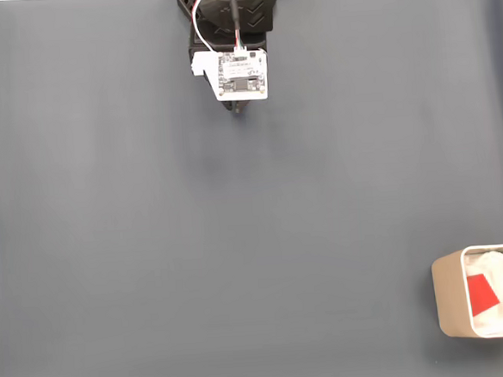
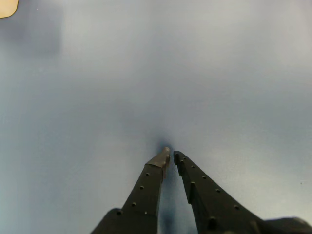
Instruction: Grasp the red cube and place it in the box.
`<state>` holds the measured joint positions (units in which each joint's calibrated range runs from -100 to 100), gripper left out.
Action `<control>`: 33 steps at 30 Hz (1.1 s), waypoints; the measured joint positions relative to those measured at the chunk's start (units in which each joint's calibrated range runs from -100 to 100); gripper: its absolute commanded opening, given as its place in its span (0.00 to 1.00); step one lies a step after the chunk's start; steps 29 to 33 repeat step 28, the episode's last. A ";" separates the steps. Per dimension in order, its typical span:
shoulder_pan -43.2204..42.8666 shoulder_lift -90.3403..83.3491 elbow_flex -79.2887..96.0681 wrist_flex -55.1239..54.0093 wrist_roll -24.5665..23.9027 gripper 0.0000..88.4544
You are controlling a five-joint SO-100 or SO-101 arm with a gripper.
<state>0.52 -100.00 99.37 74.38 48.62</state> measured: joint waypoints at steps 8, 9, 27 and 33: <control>0.00 0.00 0.00 0.24 0.49 0.00; 0.00 0.00 0.00 0.24 0.49 0.00; 0.00 0.00 0.00 0.24 0.49 0.00; 0.00 0.00 0.00 0.24 0.49 0.00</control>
